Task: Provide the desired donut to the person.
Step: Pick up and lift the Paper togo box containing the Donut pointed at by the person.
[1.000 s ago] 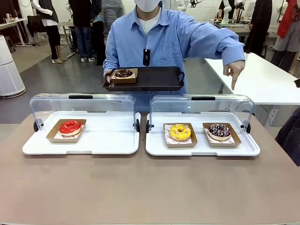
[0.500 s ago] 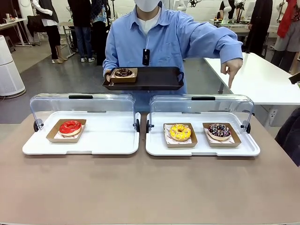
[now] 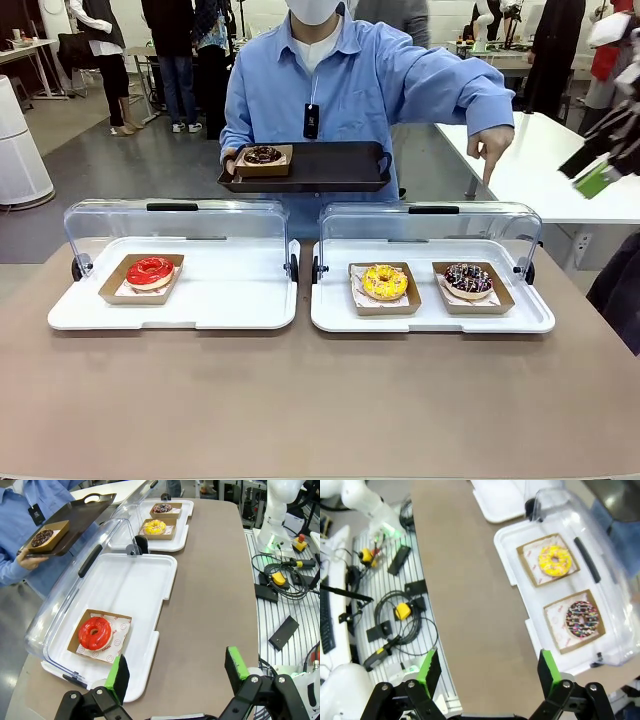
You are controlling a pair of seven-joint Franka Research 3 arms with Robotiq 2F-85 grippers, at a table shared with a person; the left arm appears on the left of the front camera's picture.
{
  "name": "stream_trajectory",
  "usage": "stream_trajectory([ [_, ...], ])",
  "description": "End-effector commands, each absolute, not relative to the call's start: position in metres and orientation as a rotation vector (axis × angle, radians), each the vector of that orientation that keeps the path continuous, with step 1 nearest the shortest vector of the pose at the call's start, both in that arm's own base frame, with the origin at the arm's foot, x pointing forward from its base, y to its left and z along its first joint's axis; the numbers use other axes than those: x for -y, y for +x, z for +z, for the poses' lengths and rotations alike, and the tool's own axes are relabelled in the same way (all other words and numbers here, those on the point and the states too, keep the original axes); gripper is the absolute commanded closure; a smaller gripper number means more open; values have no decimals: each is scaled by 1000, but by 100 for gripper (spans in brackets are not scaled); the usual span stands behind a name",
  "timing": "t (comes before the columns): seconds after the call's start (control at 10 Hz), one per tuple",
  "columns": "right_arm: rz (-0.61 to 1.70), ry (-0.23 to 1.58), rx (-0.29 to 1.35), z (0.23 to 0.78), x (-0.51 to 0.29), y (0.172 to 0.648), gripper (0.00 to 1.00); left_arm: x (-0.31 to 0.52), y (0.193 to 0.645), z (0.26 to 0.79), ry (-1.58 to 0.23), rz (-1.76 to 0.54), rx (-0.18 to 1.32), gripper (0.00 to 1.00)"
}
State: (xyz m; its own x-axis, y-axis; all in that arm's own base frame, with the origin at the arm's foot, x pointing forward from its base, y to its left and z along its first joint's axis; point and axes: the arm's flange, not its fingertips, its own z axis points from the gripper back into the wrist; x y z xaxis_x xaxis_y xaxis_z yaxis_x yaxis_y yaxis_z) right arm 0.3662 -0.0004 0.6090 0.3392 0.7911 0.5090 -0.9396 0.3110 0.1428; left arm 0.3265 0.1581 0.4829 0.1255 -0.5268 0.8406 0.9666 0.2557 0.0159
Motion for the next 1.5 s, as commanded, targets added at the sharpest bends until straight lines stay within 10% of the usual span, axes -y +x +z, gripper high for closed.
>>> stream_trajectory([
  [0.0, 1164, 373, 311, 583, -24, 379, 0, -159, 327, 484, -639, -1183, 862, 0],
  [1.4, 1288, 203, 178, 529, -70, 389, 0, -159, 327, 484, -639, -1183, 862, 0],
])
